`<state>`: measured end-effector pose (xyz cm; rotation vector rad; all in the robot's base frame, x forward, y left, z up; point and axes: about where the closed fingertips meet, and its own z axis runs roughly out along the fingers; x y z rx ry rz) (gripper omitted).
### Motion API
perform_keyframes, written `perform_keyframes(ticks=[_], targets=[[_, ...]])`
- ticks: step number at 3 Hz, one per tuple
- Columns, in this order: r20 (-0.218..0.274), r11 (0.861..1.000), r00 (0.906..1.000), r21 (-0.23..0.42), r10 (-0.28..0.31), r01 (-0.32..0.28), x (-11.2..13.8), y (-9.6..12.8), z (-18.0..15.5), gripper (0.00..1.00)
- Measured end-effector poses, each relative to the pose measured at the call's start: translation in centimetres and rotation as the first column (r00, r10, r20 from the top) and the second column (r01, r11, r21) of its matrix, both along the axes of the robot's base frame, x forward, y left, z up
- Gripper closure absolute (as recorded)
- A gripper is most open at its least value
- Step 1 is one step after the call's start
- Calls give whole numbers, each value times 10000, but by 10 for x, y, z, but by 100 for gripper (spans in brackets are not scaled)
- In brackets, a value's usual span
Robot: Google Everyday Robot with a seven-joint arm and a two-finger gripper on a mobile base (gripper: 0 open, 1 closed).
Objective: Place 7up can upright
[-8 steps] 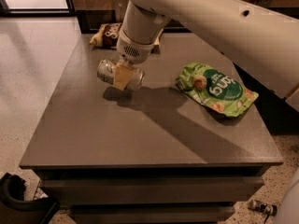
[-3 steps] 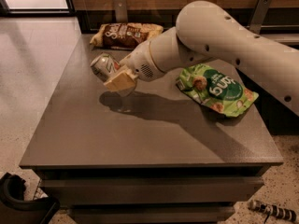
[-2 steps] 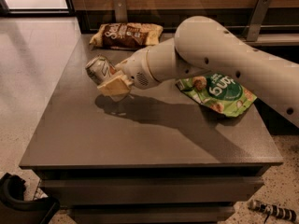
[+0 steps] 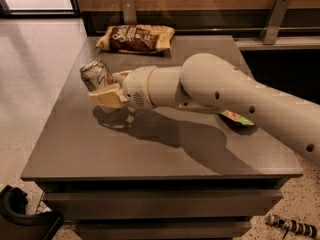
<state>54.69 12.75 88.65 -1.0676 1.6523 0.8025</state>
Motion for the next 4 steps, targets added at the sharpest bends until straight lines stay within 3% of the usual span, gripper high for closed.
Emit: perform_keyframes(ticks=[2, 4], targets=[[-156, 9997, 9998, 218, -84, 87, 1, -1, -2, 100], [2, 9838, 9999, 1791, 120, -118, -4, -8, 2, 100]])
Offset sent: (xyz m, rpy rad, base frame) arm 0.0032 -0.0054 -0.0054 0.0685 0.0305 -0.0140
